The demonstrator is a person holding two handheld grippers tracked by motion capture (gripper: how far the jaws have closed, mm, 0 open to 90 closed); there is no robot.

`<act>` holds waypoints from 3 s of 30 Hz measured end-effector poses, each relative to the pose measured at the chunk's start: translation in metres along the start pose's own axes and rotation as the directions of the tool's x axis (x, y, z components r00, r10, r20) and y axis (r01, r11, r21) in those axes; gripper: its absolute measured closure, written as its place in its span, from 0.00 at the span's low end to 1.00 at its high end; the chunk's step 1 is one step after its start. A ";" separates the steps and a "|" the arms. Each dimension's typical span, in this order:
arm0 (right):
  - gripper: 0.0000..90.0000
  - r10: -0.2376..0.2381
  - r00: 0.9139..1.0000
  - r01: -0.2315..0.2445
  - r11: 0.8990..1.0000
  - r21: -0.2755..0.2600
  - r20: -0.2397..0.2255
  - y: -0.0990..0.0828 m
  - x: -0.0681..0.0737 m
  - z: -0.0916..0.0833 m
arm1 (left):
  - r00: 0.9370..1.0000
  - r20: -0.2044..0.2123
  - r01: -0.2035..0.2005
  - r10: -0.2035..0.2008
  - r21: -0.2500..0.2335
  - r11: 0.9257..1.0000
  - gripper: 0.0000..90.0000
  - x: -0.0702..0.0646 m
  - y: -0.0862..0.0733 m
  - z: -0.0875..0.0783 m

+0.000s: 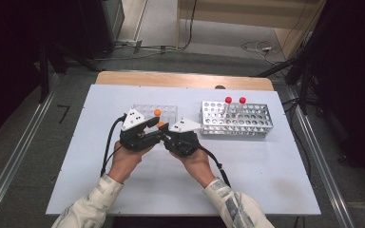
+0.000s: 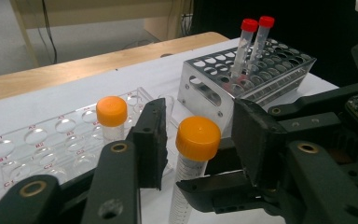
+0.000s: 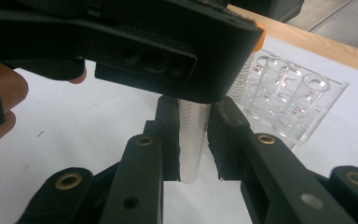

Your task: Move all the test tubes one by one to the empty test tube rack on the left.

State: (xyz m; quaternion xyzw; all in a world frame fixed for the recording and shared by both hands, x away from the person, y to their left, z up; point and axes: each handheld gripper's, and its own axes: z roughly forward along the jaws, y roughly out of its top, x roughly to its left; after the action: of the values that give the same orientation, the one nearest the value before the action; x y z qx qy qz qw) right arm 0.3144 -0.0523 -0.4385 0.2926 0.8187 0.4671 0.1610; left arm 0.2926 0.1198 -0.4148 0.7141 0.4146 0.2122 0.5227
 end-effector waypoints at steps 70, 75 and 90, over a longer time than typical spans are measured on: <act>0.25 0.054 0.998 -0.056 0.996 0.065 0.037 -0.009 -0.032 -0.021 | 0.977 -0.212 0.004 -0.016 -0.057 0.998 0.78 0.046 0.043 0.008; 0.25 0.053 0.998 -0.055 0.996 0.067 0.037 -0.010 -0.034 -0.021 | 0.976 -0.217 -0.005 -0.005 -0.045 0.999 0.78 0.045 0.040 0.013; 0.25 0.059 0.998 -0.062 0.996 0.068 0.036 -0.011 -0.035 -0.022 | 0.973 -0.230 0.007 -0.013 -0.027 1.000 0.77 0.044 0.012 0.022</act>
State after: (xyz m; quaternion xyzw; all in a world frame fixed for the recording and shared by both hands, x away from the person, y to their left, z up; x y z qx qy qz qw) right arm 0.3258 -0.0932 -0.4365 0.3306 0.8222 0.4382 0.1506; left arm 0.3380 0.1415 -0.4174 0.6756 0.4734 0.2963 0.4814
